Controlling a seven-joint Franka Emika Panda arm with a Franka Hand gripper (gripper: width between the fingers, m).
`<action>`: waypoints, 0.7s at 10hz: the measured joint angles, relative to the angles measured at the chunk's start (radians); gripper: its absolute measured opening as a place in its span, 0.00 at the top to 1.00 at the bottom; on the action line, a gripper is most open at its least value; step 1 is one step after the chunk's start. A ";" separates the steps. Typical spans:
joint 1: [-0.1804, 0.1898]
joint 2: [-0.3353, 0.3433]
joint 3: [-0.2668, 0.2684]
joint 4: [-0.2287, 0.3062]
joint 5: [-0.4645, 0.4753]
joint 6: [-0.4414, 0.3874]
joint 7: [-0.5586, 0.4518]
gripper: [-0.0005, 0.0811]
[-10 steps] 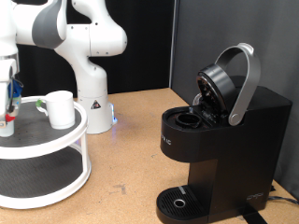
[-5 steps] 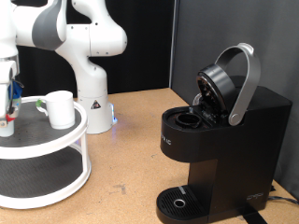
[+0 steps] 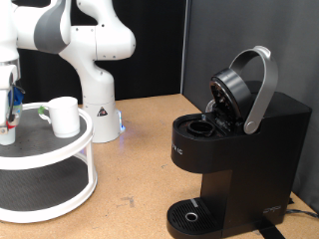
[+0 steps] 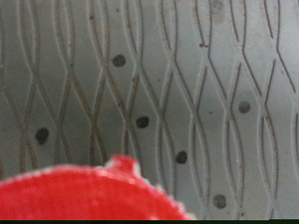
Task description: Make a cup of coffee with the keurig machine
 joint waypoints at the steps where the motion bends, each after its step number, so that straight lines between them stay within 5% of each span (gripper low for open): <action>1: 0.001 -0.001 0.000 0.005 0.008 -0.015 0.000 0.42; 7: 0.051 -0.098 0.032 0.105 0.163 -0.233 -0.007 0.43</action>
